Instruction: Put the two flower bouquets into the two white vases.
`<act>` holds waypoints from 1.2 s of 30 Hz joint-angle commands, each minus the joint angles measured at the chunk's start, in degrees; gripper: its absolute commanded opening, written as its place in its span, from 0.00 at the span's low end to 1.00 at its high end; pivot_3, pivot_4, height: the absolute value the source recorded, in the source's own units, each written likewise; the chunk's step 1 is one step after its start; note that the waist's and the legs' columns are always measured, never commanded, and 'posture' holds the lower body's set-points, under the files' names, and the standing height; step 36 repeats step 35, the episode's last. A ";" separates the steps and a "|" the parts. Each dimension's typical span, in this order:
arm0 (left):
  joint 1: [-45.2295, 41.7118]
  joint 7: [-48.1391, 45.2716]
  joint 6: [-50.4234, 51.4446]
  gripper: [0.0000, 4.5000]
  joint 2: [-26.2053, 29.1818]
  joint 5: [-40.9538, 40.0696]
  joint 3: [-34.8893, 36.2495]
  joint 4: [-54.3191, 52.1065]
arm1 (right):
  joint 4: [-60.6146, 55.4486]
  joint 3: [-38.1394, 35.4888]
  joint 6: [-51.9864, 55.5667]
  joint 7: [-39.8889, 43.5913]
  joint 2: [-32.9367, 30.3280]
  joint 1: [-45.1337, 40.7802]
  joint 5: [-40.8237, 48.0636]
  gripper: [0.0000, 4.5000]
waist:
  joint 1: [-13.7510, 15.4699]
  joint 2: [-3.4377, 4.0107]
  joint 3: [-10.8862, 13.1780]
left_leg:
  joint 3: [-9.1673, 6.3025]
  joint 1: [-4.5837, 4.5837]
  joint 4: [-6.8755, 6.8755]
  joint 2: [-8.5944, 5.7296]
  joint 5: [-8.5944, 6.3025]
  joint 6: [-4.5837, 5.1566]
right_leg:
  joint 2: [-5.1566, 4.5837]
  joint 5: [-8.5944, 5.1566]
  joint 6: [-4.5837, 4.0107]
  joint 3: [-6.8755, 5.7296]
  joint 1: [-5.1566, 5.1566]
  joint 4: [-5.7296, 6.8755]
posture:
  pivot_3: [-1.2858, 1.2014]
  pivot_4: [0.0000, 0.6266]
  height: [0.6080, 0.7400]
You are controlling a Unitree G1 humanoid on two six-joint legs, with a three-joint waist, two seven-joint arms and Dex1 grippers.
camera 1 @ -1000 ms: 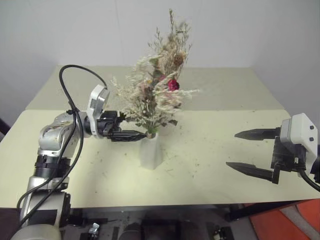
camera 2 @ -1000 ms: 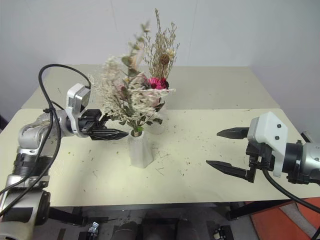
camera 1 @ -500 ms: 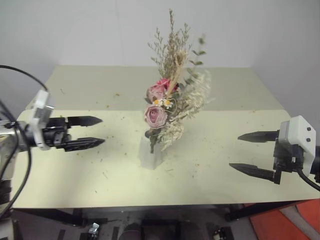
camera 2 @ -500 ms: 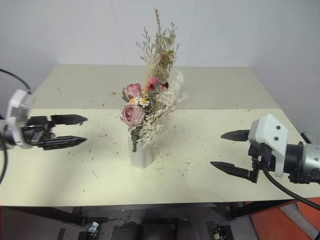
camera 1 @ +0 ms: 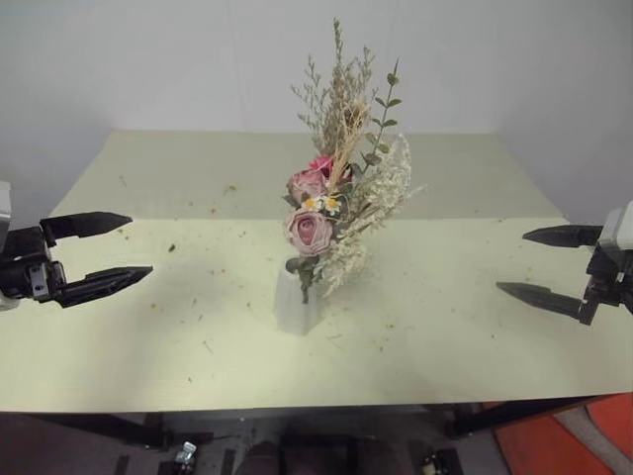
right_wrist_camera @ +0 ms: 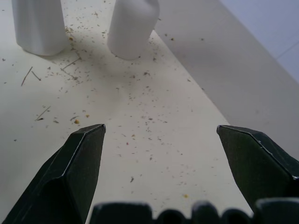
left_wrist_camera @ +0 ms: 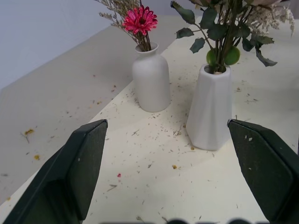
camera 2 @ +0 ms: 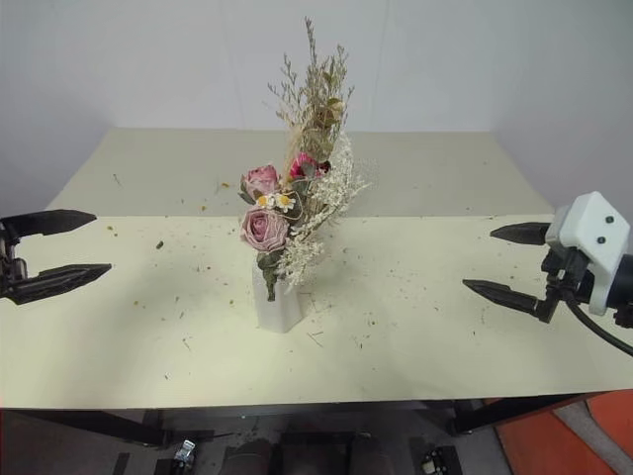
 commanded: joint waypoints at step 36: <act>4.08 2.38 -0.82 0.99 0.61 -3.42 4.90 -3.01 | 1.53 3.27 -6.43 0.81 0.54 -3.55 -1.71 1.00 | 0.01 0.01 0.00 | 0.06 0.07 -0.02 0.03 0.00 0.00 | 0.02 -0.01 -0.06 0.03 0.01 0.03 | 0.52 0.24 1.00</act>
